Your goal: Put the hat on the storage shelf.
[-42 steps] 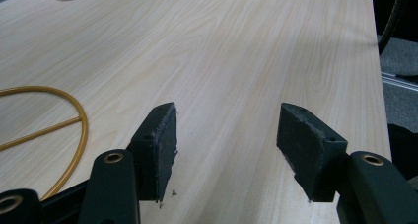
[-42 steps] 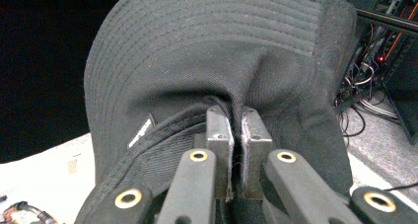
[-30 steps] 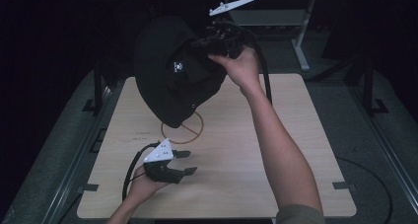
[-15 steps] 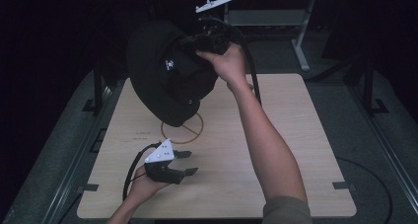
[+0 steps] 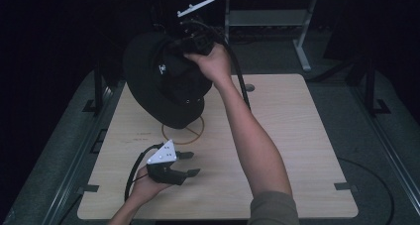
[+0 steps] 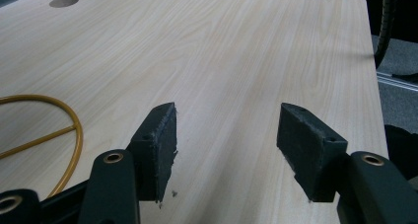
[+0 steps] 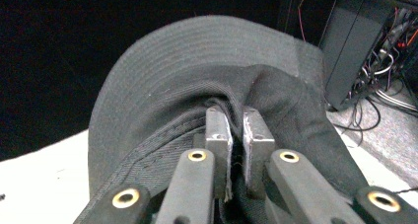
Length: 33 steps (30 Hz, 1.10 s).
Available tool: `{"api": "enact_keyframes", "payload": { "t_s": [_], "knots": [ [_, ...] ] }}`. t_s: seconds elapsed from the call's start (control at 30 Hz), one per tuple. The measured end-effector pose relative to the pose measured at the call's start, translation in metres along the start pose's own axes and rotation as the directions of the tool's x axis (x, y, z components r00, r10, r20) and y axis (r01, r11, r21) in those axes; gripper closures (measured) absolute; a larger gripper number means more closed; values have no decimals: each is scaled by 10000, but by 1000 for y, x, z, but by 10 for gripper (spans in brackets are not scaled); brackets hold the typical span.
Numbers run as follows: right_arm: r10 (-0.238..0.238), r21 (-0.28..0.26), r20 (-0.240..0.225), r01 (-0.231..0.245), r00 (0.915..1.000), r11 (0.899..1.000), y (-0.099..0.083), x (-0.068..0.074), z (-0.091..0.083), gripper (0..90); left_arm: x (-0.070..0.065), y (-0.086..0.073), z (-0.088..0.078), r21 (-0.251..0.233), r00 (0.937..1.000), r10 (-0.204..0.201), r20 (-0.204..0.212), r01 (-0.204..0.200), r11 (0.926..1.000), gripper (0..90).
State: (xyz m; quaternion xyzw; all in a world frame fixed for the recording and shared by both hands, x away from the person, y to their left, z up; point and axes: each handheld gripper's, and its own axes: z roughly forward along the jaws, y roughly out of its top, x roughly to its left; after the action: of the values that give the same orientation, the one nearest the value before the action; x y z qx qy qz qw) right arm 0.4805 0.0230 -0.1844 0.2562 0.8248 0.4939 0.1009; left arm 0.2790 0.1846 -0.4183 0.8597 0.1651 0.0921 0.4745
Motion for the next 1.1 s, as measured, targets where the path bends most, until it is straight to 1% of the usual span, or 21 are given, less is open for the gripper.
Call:
{"api": "enact_keyframes", "payload": {
  "t_s": [0.03,0.07,0.1,0.13,0.17,0.2,0.23,0.27,0.3,0.4,0.47,0.5,0.6,0.7,0.8,0.87,0.9,0.93,1.0,1.1],
  "knots": [
    [-60,57,37,60,10000,10000,1,0,4,814,0,0,1,-15,10000,11,15,-11,10000,399],
    [-65,55,19,65,10000,10000,2,2,11,779,-1,0,1,-51,10000,-21,17,21,10000,399],
    [-15,19,-28,15,10000,10000,3,2,14,731,-1,0,2,-132,10000,-64,68,65,9999,398],
    [125,55,-64,-125,9999,9999,3,3,19,687,-2,0,2,-113,10000,-27,56,28,9999,398],
    [127,195,-92,-125,9999,9997,3,3,23,645,-3,0,2,-125,10000,-58,60,59,9999,398],
    [127,365,-131,-122,9998,9993,2,4,27,631,-3,0,3,-166,9999,-49,96,51,9998,398],
    [-33,548,-58,36,10000,9985,0,4,30,607,-4,0,3,-149,9999,-2,102,3,9999,398],
    [-72,701,-82,77,9999,9975,-2,4,30,588,-4,0,3,-98,10000,20,97,-19,10000,397],
    [-78,684,-114,86,9999,9976,-4,3,30,577,-5,0,4,-89,9999,-6,123,7,10000,397],
    [303,364,-323,-291,9990,9989,-13,-3,21,548,-5,0,4,-23,9999,-24,150,24,10000,395],
    [351,370,-341,-338,9988,9987,-16,-5,18,530,-6,1,3,-14,9999,-4,150,4,10000,395],
    [553,281,-431,-541,9975,9981,-21,-8,12,507,-7,1,3,-27,9998,-8,178,8,10000,394],
    [613,51,-500,-611,9969,9981,-27,-11,2,480,-8,1,3,-30,9999,51,148,-50,10000,392],
    [700,-162,-490,-709,9963,9974,-36,-13,-10,459,-8,1,3,-121,9999,-15,146,16,9999,391],
    [847,-206,-436,-857,9955,9961,-43,-16,-19,442,-8,1,3,-137,9999,-28,136,30,9999,391],
    [853,-305,-459,-868,9953,9958,-48,-18,-25,436,-8,1,3,-133,9999,-23,128,25,9999,388],
    [853,-305,-459,-868,9953,9958,-48,-18,-25,436,-8,1,3,-123,9999,-47,123,49,9999,388],
    [933,-356,-425,-949,9947,9949,-53,-21,-31,414,-7,1,2,-83,9999,-7,102,8,10000,385],
    [986,-364,-469,-1003,9940,9943,-57,-23,-36,402,-7,1,2,-86,10000,16,75,-15,10000,381],
    [1060,-477,-422,-1080,9935,9930,-64,-25,-43,380,-7,1,3,-59,9999,-75,85,75,10000,374]
  ]
}}
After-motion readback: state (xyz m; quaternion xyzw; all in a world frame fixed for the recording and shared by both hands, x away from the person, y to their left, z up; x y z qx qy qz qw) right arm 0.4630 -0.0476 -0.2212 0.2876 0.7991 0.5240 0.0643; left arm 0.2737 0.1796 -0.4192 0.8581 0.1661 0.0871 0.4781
